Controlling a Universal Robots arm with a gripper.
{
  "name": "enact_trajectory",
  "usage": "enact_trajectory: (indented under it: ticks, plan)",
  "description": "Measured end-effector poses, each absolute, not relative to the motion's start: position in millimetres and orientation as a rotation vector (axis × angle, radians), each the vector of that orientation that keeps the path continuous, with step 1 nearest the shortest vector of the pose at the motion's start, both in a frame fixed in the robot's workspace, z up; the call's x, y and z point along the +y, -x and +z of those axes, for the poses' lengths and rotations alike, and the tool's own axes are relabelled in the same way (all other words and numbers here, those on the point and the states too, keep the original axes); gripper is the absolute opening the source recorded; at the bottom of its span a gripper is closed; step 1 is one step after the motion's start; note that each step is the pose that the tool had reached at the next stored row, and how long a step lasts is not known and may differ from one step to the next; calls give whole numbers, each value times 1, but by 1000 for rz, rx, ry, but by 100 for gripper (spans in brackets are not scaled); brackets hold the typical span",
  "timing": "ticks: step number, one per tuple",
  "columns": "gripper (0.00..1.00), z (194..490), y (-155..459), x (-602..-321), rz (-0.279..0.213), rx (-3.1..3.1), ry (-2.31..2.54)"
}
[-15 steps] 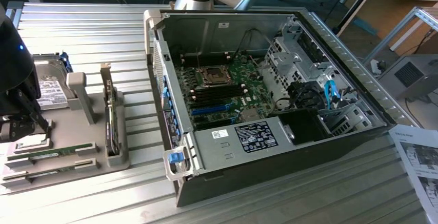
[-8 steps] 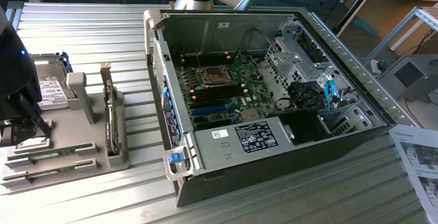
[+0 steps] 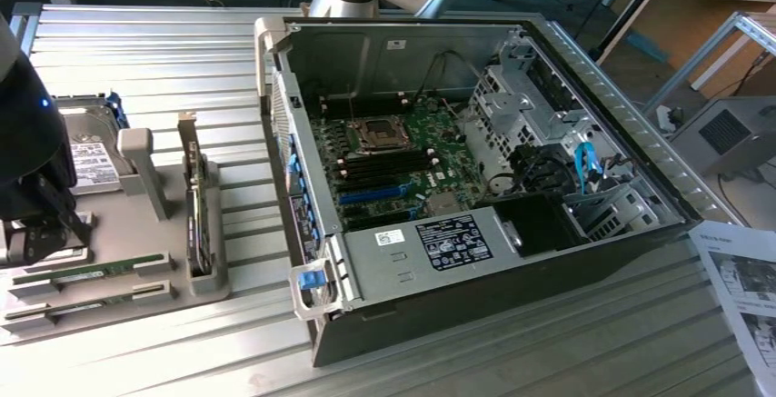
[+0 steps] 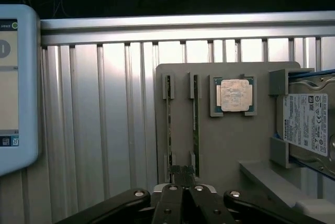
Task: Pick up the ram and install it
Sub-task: 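Pick up the ram and move it above insertion slot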
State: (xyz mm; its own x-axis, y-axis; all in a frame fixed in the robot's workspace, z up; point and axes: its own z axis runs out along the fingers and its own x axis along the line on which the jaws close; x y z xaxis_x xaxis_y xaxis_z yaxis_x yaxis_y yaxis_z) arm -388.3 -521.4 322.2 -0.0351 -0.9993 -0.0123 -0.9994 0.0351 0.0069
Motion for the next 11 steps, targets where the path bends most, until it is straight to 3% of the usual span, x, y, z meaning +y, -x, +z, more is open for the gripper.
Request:
enact_trajectory:
  ticks: [11]
  plan:
    - [11,315,388,-523,21,2257,2179]
